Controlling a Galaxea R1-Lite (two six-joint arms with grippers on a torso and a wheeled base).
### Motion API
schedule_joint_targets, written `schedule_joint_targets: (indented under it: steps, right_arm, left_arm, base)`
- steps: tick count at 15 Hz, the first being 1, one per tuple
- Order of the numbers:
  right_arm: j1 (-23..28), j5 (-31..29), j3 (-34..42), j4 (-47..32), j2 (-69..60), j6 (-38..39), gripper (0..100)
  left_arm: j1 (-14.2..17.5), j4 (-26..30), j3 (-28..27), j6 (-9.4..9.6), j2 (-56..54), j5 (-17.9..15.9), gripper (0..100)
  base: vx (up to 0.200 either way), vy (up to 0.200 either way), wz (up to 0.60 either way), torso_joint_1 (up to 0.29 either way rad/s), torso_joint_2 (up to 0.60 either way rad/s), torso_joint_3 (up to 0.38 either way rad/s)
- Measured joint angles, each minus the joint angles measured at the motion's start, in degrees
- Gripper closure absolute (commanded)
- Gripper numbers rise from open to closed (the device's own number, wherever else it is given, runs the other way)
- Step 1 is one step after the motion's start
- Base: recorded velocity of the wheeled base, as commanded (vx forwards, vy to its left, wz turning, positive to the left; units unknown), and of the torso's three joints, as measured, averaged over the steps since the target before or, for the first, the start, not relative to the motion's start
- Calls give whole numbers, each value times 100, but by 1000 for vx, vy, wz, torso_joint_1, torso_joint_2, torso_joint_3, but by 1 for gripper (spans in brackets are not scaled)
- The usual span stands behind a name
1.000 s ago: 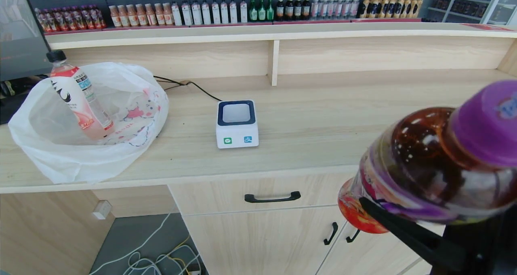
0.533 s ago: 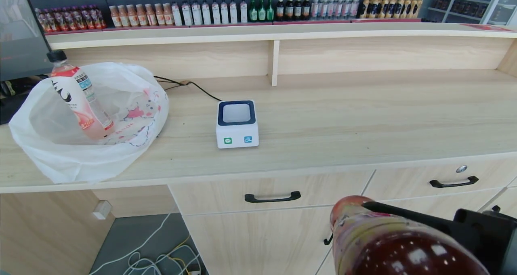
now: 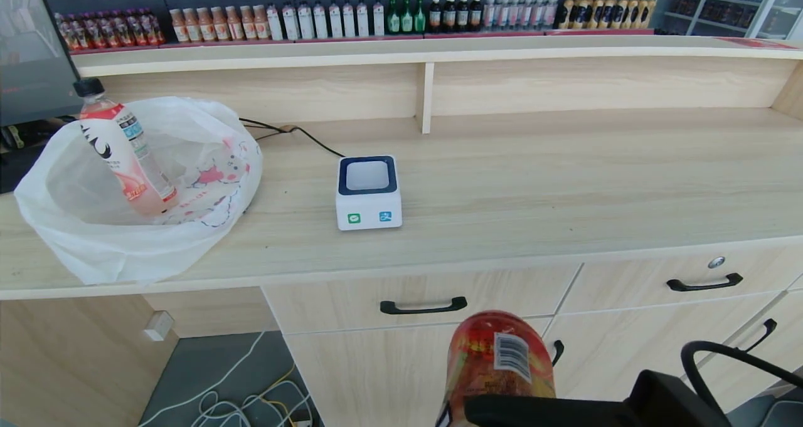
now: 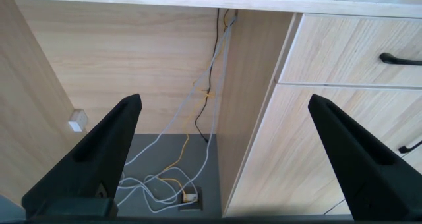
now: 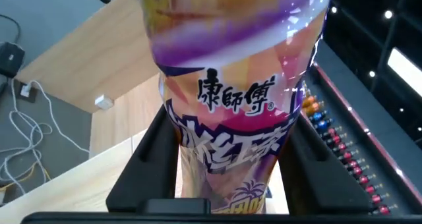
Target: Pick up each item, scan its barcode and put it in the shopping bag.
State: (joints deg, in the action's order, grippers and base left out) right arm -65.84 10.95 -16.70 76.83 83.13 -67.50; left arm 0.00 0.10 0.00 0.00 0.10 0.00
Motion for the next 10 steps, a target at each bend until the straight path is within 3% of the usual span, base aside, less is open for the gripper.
schedule_joint_targets:
  steps: [6,10]
  right_arm:
    - [93,317,-545,942,805,-1822,100]
    - [110,369,-730,958,984,-2319,100]
  left_arm:
    - [0,0,0,0,0,0,0]
    - [0,-2,0,0,0,0,0]
  base:
    - [0,0,0,0,0,0]
    - [0,0,0,0,0,0]
